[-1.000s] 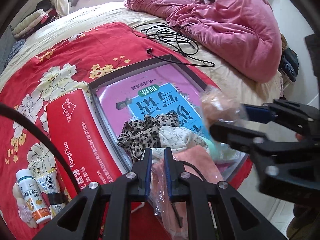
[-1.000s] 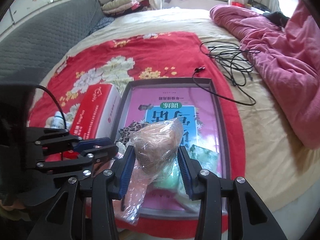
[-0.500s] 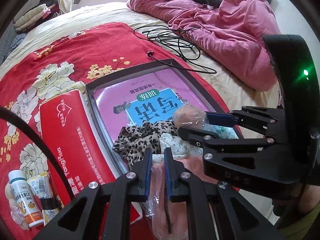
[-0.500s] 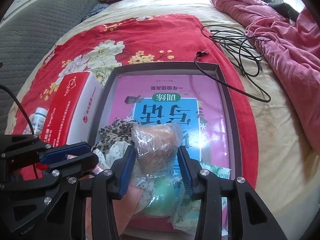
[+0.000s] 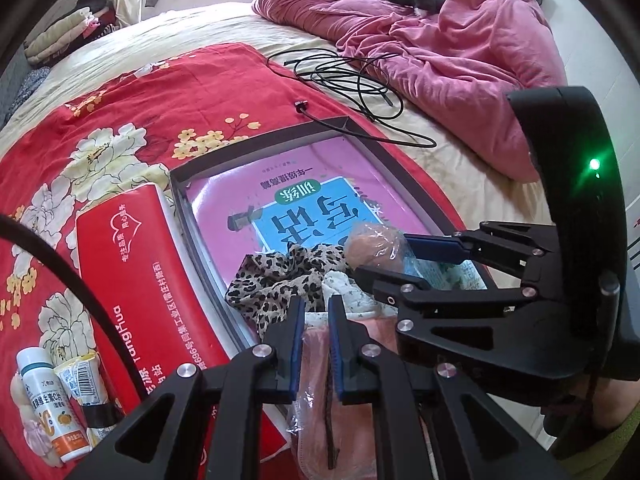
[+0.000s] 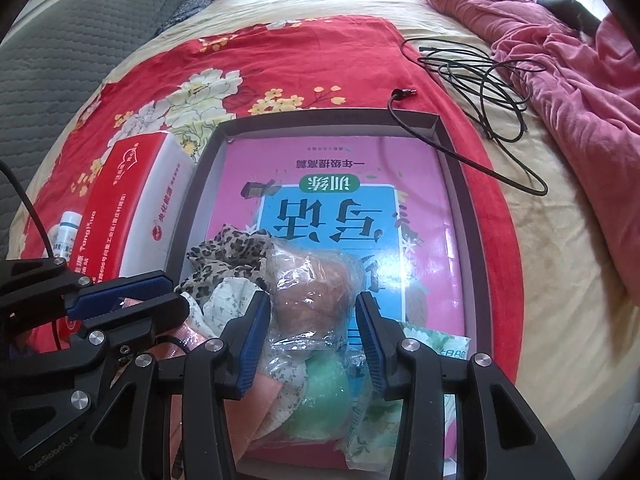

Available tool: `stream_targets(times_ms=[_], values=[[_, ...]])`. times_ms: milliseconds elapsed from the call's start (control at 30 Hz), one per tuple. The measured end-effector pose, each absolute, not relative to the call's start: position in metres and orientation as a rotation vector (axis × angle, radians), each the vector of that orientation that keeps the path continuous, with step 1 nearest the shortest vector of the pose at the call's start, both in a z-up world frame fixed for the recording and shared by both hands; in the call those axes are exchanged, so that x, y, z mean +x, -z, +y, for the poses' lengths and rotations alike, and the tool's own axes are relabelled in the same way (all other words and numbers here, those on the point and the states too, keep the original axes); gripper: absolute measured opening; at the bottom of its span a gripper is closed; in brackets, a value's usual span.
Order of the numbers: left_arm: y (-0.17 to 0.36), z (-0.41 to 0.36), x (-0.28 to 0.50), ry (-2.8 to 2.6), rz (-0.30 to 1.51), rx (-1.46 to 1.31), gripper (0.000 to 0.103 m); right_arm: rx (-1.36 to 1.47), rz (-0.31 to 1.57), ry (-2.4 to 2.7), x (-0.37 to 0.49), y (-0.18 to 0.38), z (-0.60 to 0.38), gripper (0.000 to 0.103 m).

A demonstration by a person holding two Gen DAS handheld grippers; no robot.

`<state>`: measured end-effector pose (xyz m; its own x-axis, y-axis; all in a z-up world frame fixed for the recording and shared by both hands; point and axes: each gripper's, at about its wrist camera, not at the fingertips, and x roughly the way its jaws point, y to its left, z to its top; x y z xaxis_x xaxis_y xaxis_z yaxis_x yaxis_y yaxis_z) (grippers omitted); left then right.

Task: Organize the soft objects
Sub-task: 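Lower both items onto the tray and open both tools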

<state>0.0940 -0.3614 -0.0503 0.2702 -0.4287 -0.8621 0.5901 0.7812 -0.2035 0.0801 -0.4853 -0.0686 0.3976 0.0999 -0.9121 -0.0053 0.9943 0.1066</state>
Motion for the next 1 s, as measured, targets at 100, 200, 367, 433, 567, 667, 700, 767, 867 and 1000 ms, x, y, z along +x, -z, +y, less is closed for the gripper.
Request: stream_targets(times_ms=[100,200,367,433,567,667,700,767,867,1000], values=[[0.051,-0.360,0.094,0.688,1.104,0.165,0.013,0.100,1.163,-0.074,0.077,0.068,-0.485,0.055],[0.052,-0.360,0.093,0.689,1.106,0.167,0.013,0.106,1.151,-0.063,0.071,0.063,-0.487,0.057],[0.053,-0.359,0.092,0.688,1.111,0.160,0.013,0.120,1.096,-0.056,0.046,0.040,-0.490,0.059],[0.053,-0.359,0.091,0.691,1.110,0.164,0.012,0.118,1.076,-0.059,0.034,0.030,-0.491,0.059],[0.053,-0.357,0.090,0.692,1.117,0.155,0.012,0.112,1.070,-0.091,0.009,0.015,-0.485,0.059],[0.053,-0.355,0.088,0.690,1.117,0.150,0.013,0.083,1.080,-0.134,-0.008,0.013,-0.472,0.059],[0.053,-0.354,0.087,0.691,1.118,0.149,0.012,0.072,1.089,-0.138,-0.013,0.014,-0.467,0.059],[0.051,-0.353,0.085,0.696,1.119,0.144,0.012,0.054,1.106,-0.147,-0.018,0.019,-0.459,0.059],[0.048,-0.351,0.084,0.701,1.122,0.135,0.012,0.045,1.120,-0.147,-0.021,0.029,-0.452,0.059],[0.042,-0.348,0.082,0.719,1.120,0.127,0.013,0.042,1.135,-0.136,-0.021,0.043,-0.449,0.059]])
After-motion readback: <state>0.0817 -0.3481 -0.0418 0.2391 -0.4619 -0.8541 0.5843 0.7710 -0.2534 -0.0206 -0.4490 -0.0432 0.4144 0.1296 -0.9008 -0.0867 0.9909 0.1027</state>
